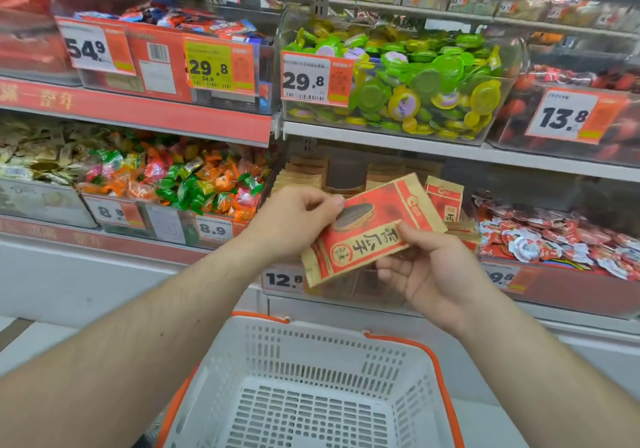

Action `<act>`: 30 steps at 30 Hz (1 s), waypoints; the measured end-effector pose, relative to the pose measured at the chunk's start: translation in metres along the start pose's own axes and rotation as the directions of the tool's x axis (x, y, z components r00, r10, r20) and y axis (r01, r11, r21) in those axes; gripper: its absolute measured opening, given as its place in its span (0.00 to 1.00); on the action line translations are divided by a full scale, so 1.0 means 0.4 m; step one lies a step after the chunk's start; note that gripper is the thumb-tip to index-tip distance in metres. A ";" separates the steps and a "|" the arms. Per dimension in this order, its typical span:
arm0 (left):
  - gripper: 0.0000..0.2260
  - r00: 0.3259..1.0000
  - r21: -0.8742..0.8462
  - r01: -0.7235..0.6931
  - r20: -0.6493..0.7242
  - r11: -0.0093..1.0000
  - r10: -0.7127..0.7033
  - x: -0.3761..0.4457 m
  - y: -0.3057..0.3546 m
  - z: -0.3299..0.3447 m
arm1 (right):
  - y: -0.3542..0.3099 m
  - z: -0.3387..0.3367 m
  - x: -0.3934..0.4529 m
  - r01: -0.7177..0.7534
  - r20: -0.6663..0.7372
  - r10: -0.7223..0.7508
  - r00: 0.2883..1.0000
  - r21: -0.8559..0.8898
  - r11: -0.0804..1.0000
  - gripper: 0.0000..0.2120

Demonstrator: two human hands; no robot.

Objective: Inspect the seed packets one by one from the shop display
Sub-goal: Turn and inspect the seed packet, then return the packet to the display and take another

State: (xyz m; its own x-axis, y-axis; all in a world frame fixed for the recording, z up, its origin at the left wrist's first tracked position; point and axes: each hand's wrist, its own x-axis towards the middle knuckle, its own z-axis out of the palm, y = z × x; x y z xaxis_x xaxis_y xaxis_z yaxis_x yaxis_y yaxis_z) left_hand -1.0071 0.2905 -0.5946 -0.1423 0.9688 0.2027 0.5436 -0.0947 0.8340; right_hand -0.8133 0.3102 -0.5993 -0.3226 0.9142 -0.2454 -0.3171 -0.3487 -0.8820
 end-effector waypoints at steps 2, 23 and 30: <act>0.16 0.994 -0.008 -0.011 -0.110 1.000 0.010 0.029 -0.001 -0.007 | -0.028 -0.013 0.011 0.068 -0.044 -0.064 0.997 0.076 0.995 0.05; 0.36 0.867 0.777 -0.262 0.450 0.572 -0.215 0.324 -0.041 0.025 | -0.144 -0.009 0.270 0.475 0.323 -0.569 0.756 -0.869 0.138 0.13; 0.39 0.874 0.802 -0.244 0.426 0.546 -0.235 0.322 -0.045 0.038 | -0.136 0.003 0.313 0.450 0.370 -0.507 0.779 -0.892 0.042 0.15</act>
State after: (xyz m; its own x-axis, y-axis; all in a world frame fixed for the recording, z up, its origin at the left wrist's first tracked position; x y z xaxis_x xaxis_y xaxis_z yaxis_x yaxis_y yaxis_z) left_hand -1.0228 0.4204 -0.5912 0.0998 0.9662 -0.2378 0.9945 -0.1041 -0.0055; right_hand -0.8374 0.4436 -0.5815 -0.4201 0.8122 0.4047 0.6369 0.5816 -0.5061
